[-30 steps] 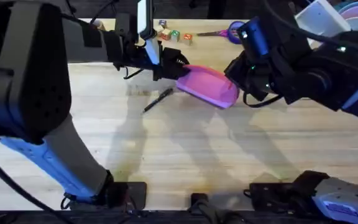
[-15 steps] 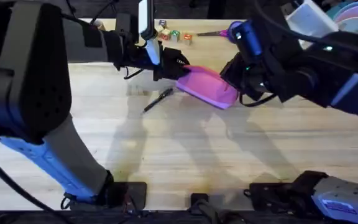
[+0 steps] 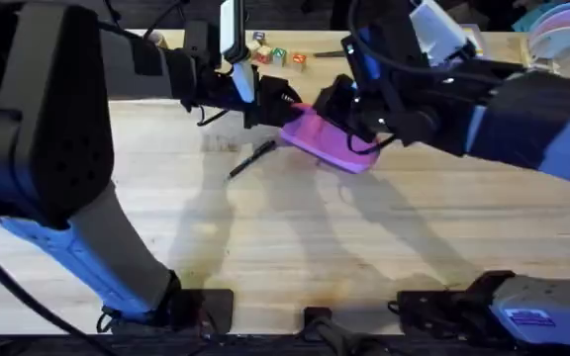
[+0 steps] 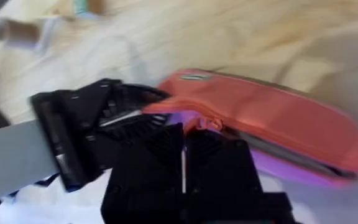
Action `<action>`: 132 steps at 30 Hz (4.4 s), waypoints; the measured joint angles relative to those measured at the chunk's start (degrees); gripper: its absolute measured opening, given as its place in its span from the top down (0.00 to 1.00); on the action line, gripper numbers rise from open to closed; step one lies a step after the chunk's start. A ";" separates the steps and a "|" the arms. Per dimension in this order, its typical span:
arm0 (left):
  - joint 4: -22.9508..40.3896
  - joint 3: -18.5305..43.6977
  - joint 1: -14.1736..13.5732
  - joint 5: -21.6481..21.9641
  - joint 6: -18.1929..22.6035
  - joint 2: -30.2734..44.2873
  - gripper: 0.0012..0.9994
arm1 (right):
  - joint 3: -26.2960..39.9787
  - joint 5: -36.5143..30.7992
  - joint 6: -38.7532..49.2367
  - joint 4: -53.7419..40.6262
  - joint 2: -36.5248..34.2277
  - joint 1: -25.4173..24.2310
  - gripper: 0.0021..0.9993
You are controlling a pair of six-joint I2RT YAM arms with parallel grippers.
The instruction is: Unzip the bag, pick up the pens from the table one at a time and place them inside, then zip the bag closed.
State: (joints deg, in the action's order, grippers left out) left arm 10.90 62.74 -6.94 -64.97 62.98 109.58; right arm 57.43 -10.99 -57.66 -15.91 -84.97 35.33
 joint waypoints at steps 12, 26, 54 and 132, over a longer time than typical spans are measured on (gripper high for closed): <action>0.02 0.00 0.27 0.02 0.00 0.00 0.96 | 0.00 12.09 4.90 15.19 -6.05 -0.68 0.97; -0.13 0.00 1.73 0.28 0.00 0.00 0.96 | -0.76 18.35 7.45 20.95 -7.03 -1.51 0.97; -0.42 0.00 1.07 0.97 0.01 0.00 0.96 | 1.66 36.73 21.51 5.59 5.32 -9.57 0.00; 36.28 0.00 15.45 6.75 4.76 -29.81 0.01 | 12.82 21.23 79.64 -25.35 2.22 -11.04 0.97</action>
State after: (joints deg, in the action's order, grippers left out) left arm 47.18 62.74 8.51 -58.22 67.75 79.77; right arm 70.25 10.24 21.98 -41.25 -82.75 24.29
